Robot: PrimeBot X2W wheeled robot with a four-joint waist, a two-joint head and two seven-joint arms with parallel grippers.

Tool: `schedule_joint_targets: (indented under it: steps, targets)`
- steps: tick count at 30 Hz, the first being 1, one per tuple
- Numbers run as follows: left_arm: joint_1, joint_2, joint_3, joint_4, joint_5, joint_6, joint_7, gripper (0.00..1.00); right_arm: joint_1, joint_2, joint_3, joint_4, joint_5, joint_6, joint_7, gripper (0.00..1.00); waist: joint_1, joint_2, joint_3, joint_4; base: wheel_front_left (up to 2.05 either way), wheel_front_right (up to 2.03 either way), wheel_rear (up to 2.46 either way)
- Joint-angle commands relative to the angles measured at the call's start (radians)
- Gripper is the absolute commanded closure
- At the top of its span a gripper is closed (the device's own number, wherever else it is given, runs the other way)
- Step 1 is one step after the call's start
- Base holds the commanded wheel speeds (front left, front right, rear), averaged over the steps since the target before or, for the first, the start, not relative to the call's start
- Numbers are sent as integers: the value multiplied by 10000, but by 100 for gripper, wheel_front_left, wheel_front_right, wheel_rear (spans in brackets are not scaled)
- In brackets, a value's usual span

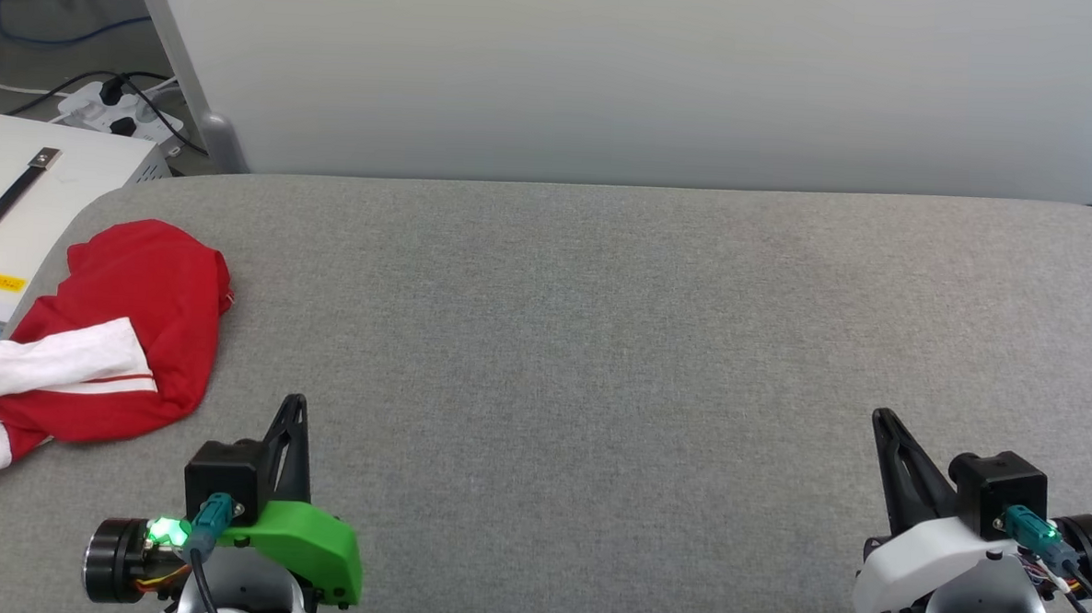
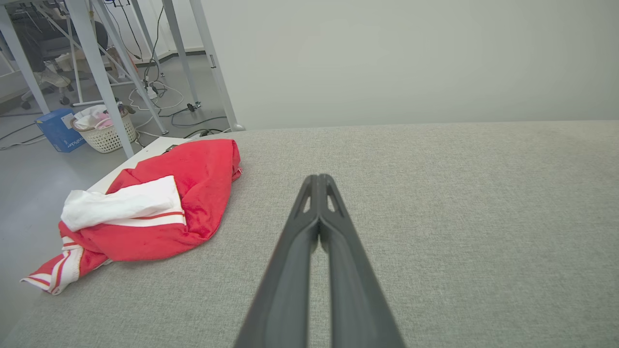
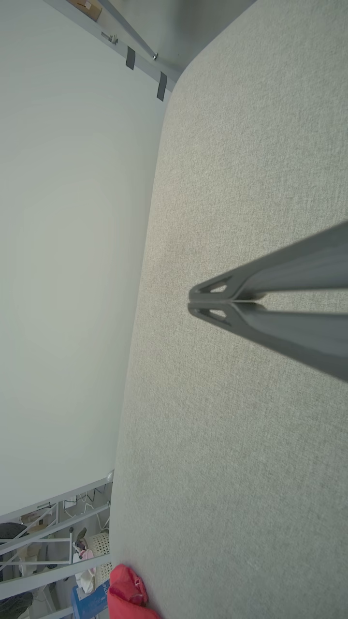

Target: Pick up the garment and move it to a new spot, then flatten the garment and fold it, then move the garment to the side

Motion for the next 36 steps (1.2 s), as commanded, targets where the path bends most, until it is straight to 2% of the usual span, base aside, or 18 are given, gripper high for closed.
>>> schedule_joint_targets:
  steps: [1,13,14,36]
  targets:
    - [-173,-43,5,-24,93,39,-7,100,-163,1,14,16,-97,-7,26,100,0,0,0,0,0,0,0]
    - [-173,-43,5,-24,93,39,-7,100,-163,1,14,16,-97,-7,26,100,0,0,0,0,0,0,0]
    - [0,0,-2,0,0,0,0,0,0,0,0,0,0,0,0,0,0,0,0,0,0,0,0]
    - [-82,-3,-117,-24,-90,193,-358,0,29,0,-151,-224,435,-1,-357,0,0,0,47,4,0,0,0]
